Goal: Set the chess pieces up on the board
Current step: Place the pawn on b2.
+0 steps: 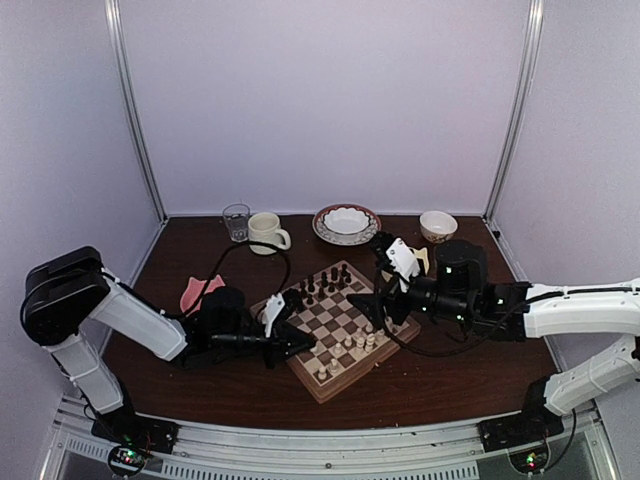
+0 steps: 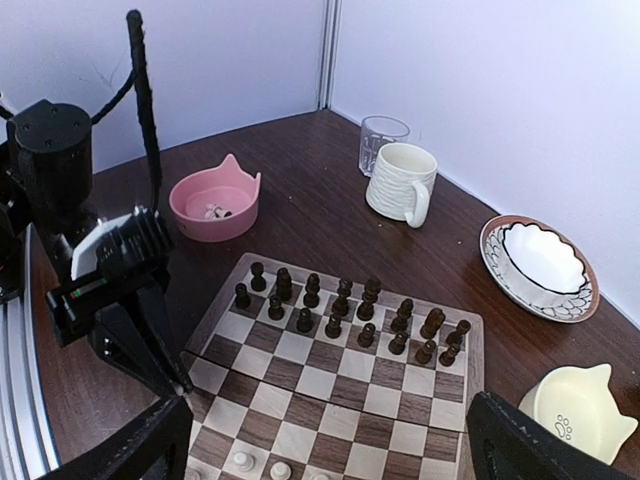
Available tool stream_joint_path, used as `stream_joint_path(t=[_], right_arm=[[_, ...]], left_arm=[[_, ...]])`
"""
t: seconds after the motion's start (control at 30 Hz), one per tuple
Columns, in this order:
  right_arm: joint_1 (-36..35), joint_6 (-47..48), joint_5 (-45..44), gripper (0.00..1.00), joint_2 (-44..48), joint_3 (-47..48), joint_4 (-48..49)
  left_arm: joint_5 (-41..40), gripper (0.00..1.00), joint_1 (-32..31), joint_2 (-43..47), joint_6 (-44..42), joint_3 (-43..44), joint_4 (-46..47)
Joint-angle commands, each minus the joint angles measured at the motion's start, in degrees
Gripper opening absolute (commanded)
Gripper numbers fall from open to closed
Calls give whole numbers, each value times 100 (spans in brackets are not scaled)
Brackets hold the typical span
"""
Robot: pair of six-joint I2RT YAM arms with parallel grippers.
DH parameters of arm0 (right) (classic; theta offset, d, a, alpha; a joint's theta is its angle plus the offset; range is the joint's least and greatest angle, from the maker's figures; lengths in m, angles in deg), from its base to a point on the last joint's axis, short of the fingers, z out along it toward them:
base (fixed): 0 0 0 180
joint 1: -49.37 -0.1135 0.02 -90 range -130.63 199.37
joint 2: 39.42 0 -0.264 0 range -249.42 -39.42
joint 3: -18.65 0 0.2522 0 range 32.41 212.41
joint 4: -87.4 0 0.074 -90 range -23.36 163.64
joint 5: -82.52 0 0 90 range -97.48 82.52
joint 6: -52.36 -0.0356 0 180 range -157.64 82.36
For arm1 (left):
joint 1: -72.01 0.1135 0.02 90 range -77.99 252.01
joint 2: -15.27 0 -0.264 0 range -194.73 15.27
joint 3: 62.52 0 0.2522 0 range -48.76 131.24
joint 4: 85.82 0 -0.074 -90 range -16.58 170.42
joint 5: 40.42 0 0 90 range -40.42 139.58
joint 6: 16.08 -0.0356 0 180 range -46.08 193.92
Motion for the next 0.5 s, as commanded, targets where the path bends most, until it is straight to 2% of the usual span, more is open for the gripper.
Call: stream_joint_path(t=[0.0,0.17,0.47], right_arm=[[30,46,-366,100,193,-48,338],[30,68,-378,99,275,-92,346],[29,86,-260,100,348,-146,407]], left_arm=[[133,0,-94,-487,144,278,792],[144,0,-158,-793,151,443,825],[-144,0,-252,-883,-131,605,293]])
